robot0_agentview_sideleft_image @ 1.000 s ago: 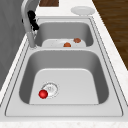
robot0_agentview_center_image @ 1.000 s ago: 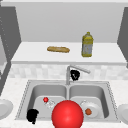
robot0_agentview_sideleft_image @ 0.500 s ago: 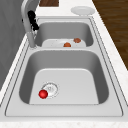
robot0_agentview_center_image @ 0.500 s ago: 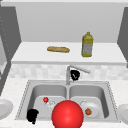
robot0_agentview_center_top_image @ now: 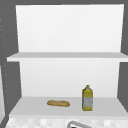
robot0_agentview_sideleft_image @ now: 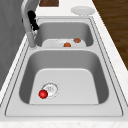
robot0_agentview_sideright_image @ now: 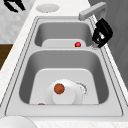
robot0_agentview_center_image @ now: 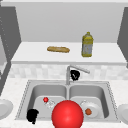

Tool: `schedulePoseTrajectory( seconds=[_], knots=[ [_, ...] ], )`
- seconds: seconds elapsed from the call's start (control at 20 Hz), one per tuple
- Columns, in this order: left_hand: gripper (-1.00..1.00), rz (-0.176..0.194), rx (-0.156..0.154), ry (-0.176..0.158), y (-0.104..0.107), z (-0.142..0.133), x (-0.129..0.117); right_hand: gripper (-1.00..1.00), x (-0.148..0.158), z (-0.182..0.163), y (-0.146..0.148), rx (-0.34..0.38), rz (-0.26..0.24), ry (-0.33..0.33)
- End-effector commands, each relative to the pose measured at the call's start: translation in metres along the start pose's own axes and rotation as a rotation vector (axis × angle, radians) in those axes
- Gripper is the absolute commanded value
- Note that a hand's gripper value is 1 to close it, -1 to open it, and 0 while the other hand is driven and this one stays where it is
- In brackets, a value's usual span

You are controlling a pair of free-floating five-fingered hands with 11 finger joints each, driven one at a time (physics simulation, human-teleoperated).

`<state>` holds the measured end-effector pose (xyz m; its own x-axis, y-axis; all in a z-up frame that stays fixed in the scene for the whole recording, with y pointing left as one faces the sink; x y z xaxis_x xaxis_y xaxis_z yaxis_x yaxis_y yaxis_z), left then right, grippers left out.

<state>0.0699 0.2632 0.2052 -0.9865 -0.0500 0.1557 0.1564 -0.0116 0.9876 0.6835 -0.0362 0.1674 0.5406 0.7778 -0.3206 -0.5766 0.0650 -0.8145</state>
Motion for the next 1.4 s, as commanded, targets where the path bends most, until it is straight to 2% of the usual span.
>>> schedulePoseTrajectory(
  seconds=[0.0, 0.5, 0.7, 1.35],
  knots=[
    [0.0, 0.0, 0.0, 0.0, 0.0, 0.0, 0.0, 1.0, 0.01, 0.016, 0.005, -0.008, 0.126, 0.076],
    [0.0, 0.0, 0.0, 0.0, 0.0, 0.0, 0.0, 1.0, 0.012, 0.016, 0.005, -0.019, 0.114, 0.084],
    [0.0, 0.0, 0.0, 0.0, 0.0, 0.0, 0.0, 1.0, 0.02, 0.011, 0.008, -0.051, 0.087, 0.083],
    [0.0, 0.0, 0.0, 0.0, 0.0, 0.0, 0.0, 1.0, 0.021, 0.013, 0.008, -0.059, 0.072, 0.089]
  ],
)
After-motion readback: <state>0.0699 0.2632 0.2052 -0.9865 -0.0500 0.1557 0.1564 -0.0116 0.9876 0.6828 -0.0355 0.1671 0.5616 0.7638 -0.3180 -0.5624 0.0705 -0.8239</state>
